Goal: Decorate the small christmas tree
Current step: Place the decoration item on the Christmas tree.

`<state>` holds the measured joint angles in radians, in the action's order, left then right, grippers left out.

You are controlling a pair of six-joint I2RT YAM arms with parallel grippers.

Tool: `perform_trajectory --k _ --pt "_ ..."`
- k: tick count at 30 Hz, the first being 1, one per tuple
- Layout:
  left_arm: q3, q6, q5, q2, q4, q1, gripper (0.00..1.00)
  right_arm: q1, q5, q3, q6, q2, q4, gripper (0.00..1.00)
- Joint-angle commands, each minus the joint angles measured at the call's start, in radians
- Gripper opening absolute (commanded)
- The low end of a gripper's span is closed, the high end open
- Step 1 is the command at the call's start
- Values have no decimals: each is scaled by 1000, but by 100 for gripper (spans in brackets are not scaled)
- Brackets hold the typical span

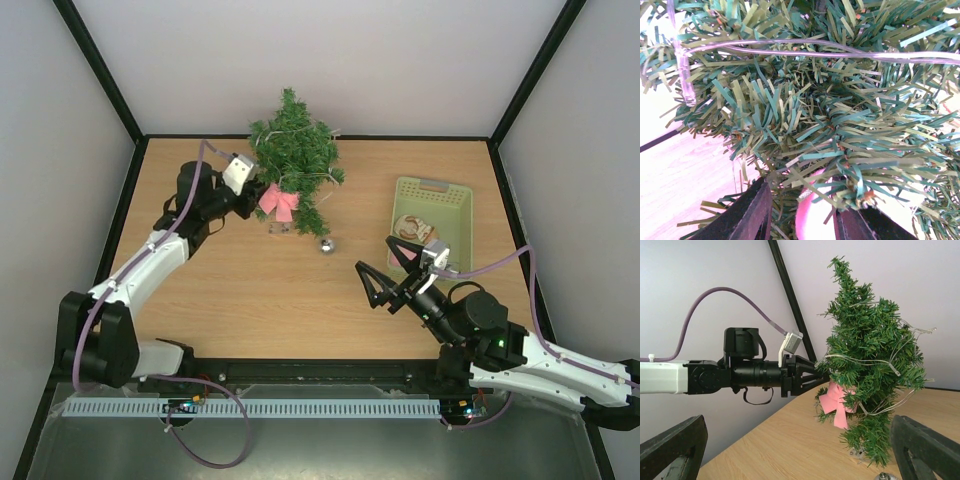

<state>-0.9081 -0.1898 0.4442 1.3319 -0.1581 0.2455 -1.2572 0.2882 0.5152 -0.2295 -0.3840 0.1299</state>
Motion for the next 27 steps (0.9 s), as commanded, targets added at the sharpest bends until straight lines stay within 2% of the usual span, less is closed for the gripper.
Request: perform_trajectory --k 1,7,13,16,21,24,27 --pt "17 28 -12 -47 12 -6 36 -5 8 3 -23 14 -17 98" --pt "67 81 -39 -125 26 -6 38 -5 92 9 -112 16 -57 98" --pt "86 148 -67 -182 82 -8 40 -5 86 15 -124 5 -68 98" --pt "83 202 -28 -198 115 -8 40 -5 90 18 -140 -12 -76 98" --pt "131 319 37 -222 80 20 29 -5 100 27 -155 -34 -85 98" --pt "179 327 -31 -243 26 112 23 -4 88 22 -157 -38 -68 98" --pt "226 366 -94 -242 -59 152 15 -5 79 20 -159 -42 -61 98"
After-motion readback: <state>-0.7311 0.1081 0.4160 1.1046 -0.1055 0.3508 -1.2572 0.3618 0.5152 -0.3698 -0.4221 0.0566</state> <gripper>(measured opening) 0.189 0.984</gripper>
